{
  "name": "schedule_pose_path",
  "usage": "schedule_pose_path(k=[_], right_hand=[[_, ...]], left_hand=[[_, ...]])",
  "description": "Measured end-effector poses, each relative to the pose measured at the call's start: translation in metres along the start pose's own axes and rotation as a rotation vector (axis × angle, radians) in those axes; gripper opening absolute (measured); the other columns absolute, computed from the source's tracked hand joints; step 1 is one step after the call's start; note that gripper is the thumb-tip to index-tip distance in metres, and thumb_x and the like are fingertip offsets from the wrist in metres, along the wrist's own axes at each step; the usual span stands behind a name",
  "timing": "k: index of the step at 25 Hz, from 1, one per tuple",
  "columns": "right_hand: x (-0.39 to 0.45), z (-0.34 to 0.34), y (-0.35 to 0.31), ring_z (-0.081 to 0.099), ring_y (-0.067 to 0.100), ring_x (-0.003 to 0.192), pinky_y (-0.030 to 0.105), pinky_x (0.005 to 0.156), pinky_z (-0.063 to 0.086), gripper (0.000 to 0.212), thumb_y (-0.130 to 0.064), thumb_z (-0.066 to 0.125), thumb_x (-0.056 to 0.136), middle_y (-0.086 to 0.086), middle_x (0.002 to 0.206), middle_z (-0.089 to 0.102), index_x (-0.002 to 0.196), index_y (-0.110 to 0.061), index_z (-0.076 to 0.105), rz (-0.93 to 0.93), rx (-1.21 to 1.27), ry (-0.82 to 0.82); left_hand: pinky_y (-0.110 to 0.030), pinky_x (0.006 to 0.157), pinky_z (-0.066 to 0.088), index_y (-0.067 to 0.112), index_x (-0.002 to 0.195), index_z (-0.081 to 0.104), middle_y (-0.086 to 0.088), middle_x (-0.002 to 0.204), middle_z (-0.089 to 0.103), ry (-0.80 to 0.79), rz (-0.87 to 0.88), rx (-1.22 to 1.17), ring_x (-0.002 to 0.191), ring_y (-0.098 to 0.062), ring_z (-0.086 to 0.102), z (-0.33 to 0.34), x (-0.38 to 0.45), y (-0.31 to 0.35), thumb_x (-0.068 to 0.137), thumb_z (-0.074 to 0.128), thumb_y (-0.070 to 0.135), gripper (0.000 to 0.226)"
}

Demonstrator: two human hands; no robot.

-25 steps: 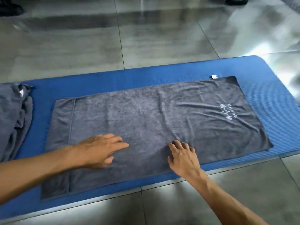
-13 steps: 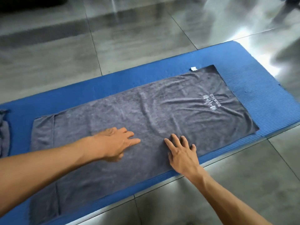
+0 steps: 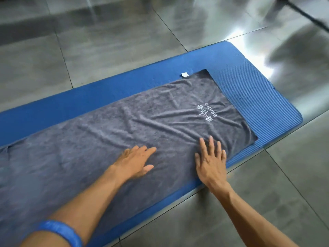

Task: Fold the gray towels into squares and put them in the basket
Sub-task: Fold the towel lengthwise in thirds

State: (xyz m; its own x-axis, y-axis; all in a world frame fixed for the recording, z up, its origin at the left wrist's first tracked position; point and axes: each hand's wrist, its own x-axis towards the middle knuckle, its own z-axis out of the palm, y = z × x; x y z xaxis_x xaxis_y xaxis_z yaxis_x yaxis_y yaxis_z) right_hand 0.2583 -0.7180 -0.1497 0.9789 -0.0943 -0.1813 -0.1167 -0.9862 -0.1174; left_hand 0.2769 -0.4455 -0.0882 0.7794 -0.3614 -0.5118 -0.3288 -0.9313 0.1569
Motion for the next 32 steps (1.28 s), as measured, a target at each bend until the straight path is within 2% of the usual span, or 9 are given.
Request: schedule_pose_path(k=[5,7,10,12,14,16,20,26,32], right_hand=[[0.018,0.018,-0.07,0.01,0.029,0.152,0.042,0.121,0.005,0.053,-0.041,0.025,0.103,0.001,0.164,0.017,0.155,-0.028,0.027,-0.453,0.075,-0.054],[0.04,0.022,-0.048,0.015,0.028,0.151,0.041,0.12,0.003,0.054,-0.044,0.024,0.103,-0.001,0.163,0.02,0.155,-0.03,0.027,-0.489,0.003,-0.028],[0.074,0.019,0.015,0.002,0.021,0.153,0.042,0.122,-0.005,0.061,-0.058,0.013,0.099,-0.008,0.165,0.003,0.156,-0.038,0.013,-0.209,-0.04,-0.011],[0.094,0.01,0.046,-0.004,0.022,0.153,0.046,0.122,-0.005,0.062,-0.058,0.013,0.098,-0.006,0.166,-0.001,0.157,-0.036,0.007,0.138,0.05,-0.009],[0.105,0.004,0.046,-0.001,0.027,0.152,0.051,0.122,0.0,0.062,-0.052,0.017,0.1,0.0,0.166,0.001,0.158,-0.031,0.01,0.294,0.098,0.043],[0.111,0.003,0.021,0.005,0.029,0.152,0.05,0.122,0.005,0.062,-0.047,0.023,0.099,0.004,0.166,0.008,0.157,-0.026,0.018,0.125,0.102,0.122],[0.13,0.016,-0.041,0.017,0.029,0.151,0.05,0.12,0.013,0.057,-0.049,0.029,0.1,0.0,0.164,0.02,0.153,-0.029,0.032,-0.357,0.009,0.05],[0.254,-0.018,-0.023,-0.01,0.024,0.152,0.059,0.117,-0.013,0.062,-0.064,0.018,0.098,-0.011,0.165,-0.006,0.155,-0.045,0.005,-0.141,0.027,-0.1],[0.319,-0.038,-0.018,-0.023,0.024,0.149,0.066,0.111,-0.018,0.069,-0.072,0.018,0.094,-0.01,0.164,-0.017,0.154,-0.046,-0.004,-0.022,0.084,-0.219]], left_hand=[[-0.045,0.108,0.036,0.033,0.154,0.012,-0.001,0.161,0.006,0.014,-0.188,-0.11,0.144,-0.026,0.015,0.004,0.036,0.003,0.09,0.06,0.048,0.082],[-0.044,0.106,0.038,0.034,0.154,0.014,-0.001,0.157,0.017,0.073,-0.217,-0.154,0.138,-0.027,0.024,0.003,0.048,0.002,0.09,0.056,0.049,0.078],[-0.042,0.098,0.042,0.035,0.153,0.016,0.002,0.139,0.035,0.128,-0.256,-0.213,0.126,-0.025,0.036,-0.012,0.07,-0.008,0.09,0.056,0.051,0.076],[-0.047,0.107,0.034,0.039,0.152,0.016,0.001,0.147,0.025,0.11,-0.252,-0.155,0.135,-0.025,0.026,-0.019,0.089,-0.011,0.082,0.064,0.057,0.087],[-0.056,0.115,0.016,0.044,0.152,0.009,0.0,0.161,-0.003,0.07,-0.273,-0.21,0.147,-0.027,0.001,-0.024,0.105,-0.006,0.074,0.07,0.059,0.1],[-0.064,0.113,0.01,0.047,0.151,-0.002,0.001,0.159,-0.026,-0.011,-0.285,-0.264,0.147,-0.033,-0.017,-0.026,0.12,0.002,0.073,0.074,0.055,0.11],[-0.069,0.107,0.023,0.047,0.149,-0.014,-0.004,0.156,-0.034,-0.087,-0.34,-0.188,0.142,-0.047,-0.021,-0.034,0.134,0.015,0.073,0.079,0.046,0.121],[-0.072,0.104,0.027,0.053,0.144,-0.021,0.002,0.148,-0.046,-0.096,-0.333,-0.29,0.138,-0.05,-0.029,-0.039,0.146,0.012,0.065,0.087,0.036,0.135],[-0.058,0.117,0.019,0.04,0.148,-0.026,-0.002,0.146,-0.05,0.084,-0.337,-0.255,0.145,-0.036,-0.026,-0.021,0.113,0.015,0.075,0.072,0.056,0.123]])
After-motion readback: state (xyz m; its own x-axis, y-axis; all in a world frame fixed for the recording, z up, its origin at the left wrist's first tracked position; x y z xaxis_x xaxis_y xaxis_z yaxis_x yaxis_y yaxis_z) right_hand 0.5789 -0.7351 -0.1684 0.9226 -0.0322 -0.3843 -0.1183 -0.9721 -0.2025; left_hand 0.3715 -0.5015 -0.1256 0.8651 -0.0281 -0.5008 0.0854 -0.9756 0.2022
